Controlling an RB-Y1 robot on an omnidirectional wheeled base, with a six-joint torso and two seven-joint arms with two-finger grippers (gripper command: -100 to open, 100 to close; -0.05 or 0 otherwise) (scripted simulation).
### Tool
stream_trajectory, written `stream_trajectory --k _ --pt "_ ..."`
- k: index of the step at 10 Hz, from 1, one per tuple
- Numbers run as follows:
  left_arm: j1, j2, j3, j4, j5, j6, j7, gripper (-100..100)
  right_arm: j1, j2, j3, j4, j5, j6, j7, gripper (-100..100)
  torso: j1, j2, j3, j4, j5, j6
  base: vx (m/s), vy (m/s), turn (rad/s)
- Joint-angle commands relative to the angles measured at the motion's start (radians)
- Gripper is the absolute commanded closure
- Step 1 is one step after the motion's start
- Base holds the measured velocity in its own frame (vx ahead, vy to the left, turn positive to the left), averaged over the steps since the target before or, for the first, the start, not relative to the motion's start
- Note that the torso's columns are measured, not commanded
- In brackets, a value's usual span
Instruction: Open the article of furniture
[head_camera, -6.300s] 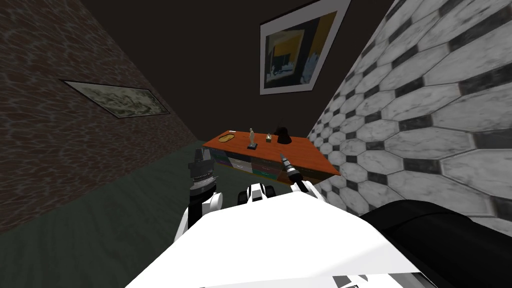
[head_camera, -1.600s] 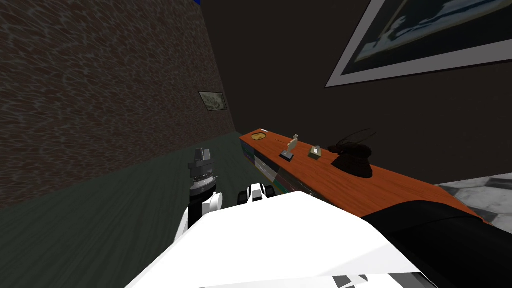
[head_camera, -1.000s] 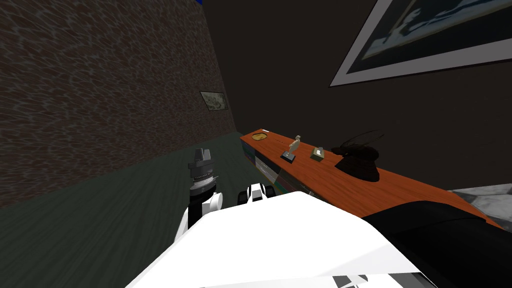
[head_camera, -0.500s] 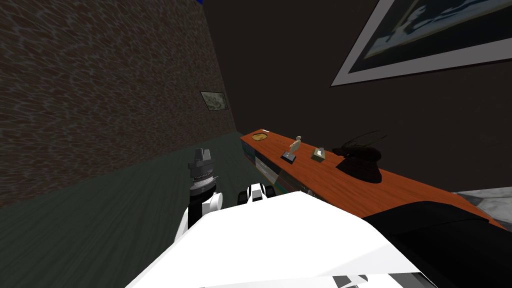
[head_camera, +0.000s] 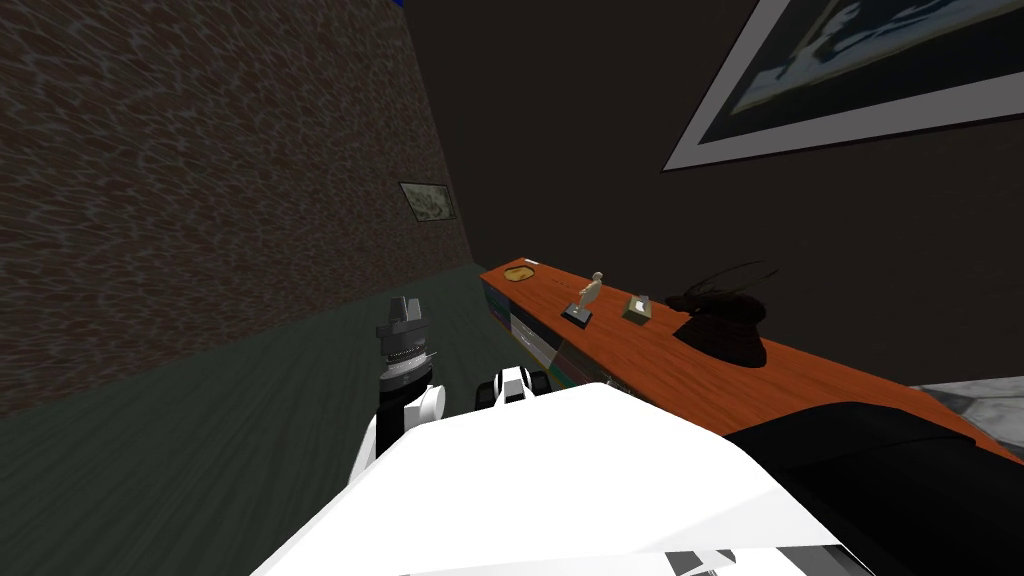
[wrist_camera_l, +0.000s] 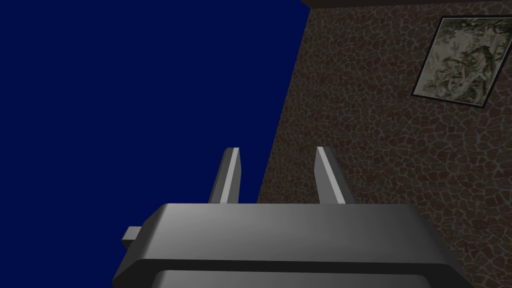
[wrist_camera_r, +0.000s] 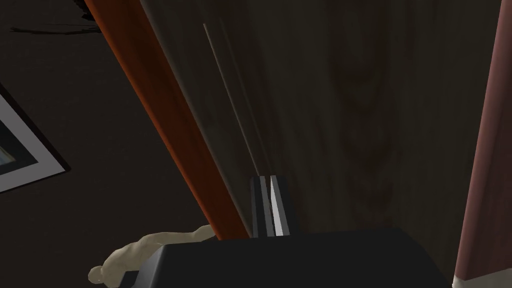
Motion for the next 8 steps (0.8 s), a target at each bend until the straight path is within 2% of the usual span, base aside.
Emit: stream_trajectory --k 1,8 --pt "0.0 0.0 0.0 0.0 0.0 0.0 0.0 0 0.034 -0.023 -0.002 -0.052 0.001 -0.012 0.013 -100 0.0 -0.001 0.0 -0.001 -0.002 0.0 -0.009 0.016 0.007" --pt "0.0 0.0 0.0 0.0 0.0 0.0 0.0 0 0.114 -0.078 -0.007 -0.179 0.003 -0.041 0.043 -100 0.0 -0.001 0.0 -0.001 -0.003 0.0 -0.008 0.014 0.004"
